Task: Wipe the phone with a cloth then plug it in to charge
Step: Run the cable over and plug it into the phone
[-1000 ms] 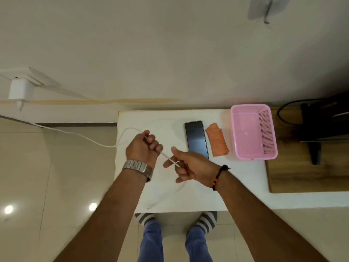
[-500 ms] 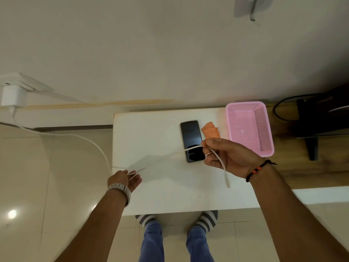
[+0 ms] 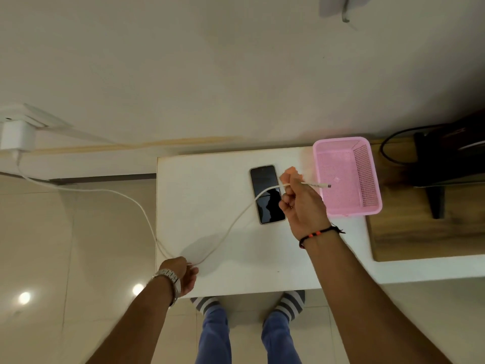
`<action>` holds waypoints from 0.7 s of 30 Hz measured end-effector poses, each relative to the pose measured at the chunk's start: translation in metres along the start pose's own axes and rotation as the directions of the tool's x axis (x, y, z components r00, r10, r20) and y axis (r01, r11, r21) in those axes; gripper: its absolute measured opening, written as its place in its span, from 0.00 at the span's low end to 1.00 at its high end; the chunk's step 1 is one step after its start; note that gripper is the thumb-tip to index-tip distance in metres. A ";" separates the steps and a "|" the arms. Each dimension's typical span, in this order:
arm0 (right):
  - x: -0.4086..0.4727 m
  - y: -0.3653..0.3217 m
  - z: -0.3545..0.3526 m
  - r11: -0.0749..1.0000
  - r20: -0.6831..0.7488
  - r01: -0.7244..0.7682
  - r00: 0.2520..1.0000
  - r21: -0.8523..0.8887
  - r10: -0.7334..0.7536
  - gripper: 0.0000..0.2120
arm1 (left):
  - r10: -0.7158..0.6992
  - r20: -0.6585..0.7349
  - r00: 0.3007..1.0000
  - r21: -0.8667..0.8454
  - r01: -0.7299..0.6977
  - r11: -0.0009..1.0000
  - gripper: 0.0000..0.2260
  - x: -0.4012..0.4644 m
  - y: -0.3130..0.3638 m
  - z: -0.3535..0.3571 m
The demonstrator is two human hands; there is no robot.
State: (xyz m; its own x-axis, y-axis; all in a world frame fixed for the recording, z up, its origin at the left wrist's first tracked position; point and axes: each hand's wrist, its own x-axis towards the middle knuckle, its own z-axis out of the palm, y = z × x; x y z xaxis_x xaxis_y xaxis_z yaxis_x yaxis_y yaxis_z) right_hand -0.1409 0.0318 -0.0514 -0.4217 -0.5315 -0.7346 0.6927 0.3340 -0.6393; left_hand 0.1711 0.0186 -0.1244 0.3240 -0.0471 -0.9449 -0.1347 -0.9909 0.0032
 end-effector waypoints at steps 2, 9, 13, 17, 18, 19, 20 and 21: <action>0.003 0.005 0.001 0.997 -0.062 -0.003 0.998 -0.077 -0.001 0.17 | 0.054 -0.028 0.998 0.306 -0.043 0.951 0.15 -0.002 0.003 -0.005; 0.021 0.021 0.004 0.936 -0.099 -0.062 0.995 -0.345 0.029 0.13 | 0.847 0.119 0.518 0.728 -0.626 0.280 0.18 -0.041 0.058 0.044; 0.032 0.032 0.006 0.704 -0.068 0.152 0.959 -0.694 -0.275 0.13 | 0.762 0.279 0.585 0.257 -0.810 0.528 0.06 -0.061 0.085 0.108; 0.043 0.038 0.004 0.527 -0.041 0.142 0.947 -0.838 -0.320 0.21 | 0.727 0.329 0.603 0.283 -0.797 0.533 0.08 -0.064 0.099 0.150; 0.046 0.040 0.003 0.534 -0.049 0.121 0.955 -0.837 -0.292 0.22 | 0.716 0.331 0.615 0.293 -0.788 0.541 0.06 -0.064 0.100 0.156; 0.050 0.041 0.003 0.550 -0.057 0.107 0.961 -0.828 -0.272 0.23 | 0.700 0.319 0.639 0.300 -0.769 0.565 0.10 -0.064 0.102 0.160; 0.053 0.043 0.003 0.569 -0.064 0.102 0.962 -0.816 -0.264 0.23 | 0.688 0.308 0.657 0.301 -0.754 0.585 0.14 -0.061 0.102 0.163; 0.055 0.044 0.002 0.580 -0.077 0.095 0.961 -0.809 -0.265 0.22 | 0.664 0.301 0.684 0.297 -0.729 0.617 0.16 -0.062 0.101 0.164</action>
State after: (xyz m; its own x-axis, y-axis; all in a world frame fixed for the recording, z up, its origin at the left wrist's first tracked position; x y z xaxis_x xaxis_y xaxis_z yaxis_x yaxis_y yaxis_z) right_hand -0.1323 0.0156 -0.1193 -0.6342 -0.5393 -0.5540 -0.1114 0.7728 -0.6247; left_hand -0.0160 -0.0577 -0.1186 -0.1499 -0.6523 -0.7430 -0.5970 -0.5393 0.5939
